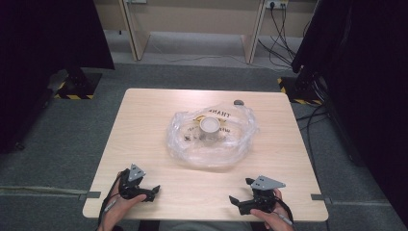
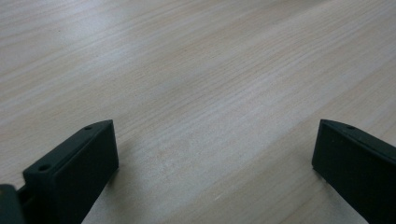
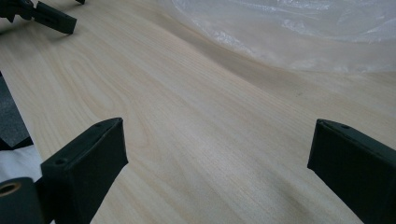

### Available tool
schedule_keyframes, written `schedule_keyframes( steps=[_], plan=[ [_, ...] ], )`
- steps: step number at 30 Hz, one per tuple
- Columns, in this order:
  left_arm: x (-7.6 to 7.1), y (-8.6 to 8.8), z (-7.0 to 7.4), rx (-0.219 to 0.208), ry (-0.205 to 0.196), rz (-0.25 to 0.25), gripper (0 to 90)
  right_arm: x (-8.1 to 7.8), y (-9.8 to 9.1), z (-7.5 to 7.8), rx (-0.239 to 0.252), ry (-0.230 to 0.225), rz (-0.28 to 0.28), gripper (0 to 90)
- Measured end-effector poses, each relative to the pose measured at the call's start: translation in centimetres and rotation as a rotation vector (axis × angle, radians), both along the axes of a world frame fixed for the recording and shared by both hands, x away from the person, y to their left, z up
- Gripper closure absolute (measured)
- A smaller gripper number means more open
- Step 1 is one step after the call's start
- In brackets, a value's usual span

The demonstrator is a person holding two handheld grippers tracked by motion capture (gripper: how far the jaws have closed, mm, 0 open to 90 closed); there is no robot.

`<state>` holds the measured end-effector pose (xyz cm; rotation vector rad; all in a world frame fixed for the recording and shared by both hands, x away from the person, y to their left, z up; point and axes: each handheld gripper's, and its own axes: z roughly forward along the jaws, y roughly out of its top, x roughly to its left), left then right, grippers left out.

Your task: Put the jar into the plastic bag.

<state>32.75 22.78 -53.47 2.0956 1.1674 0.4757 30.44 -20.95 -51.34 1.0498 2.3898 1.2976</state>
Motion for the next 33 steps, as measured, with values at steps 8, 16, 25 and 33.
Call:
schedule_keyframes(
  steps=[8, 16, 25, 33],
  plan=[
    [0.0, 0.0, 0.0, 0.0, 0.0, 0.0, 0.0, -0.36, -0.42, -0.14, 0.007, 0.004, -0.012, 4.5],
    [0.0, 0.0, 0.0, 0.0, 0.0, 0.0, 0.0, -0.67, -0.76, -0.24, 0.013, 0.005, -0.019, 4.5],
    [0.0, 0.0, 0.0, 0.0, 0.0, 0.0, 0.0, -0.98, -1.0, -0.36, 0.02, 0.007, -0.024, 4.5],
    [0.0, 0.0, 0.0, 0.0, 0.0, 0.0, 0.0, -1.01, -0.92, -0.41, 0.021, 0.011, -0.023, 4.5]
  ],
)
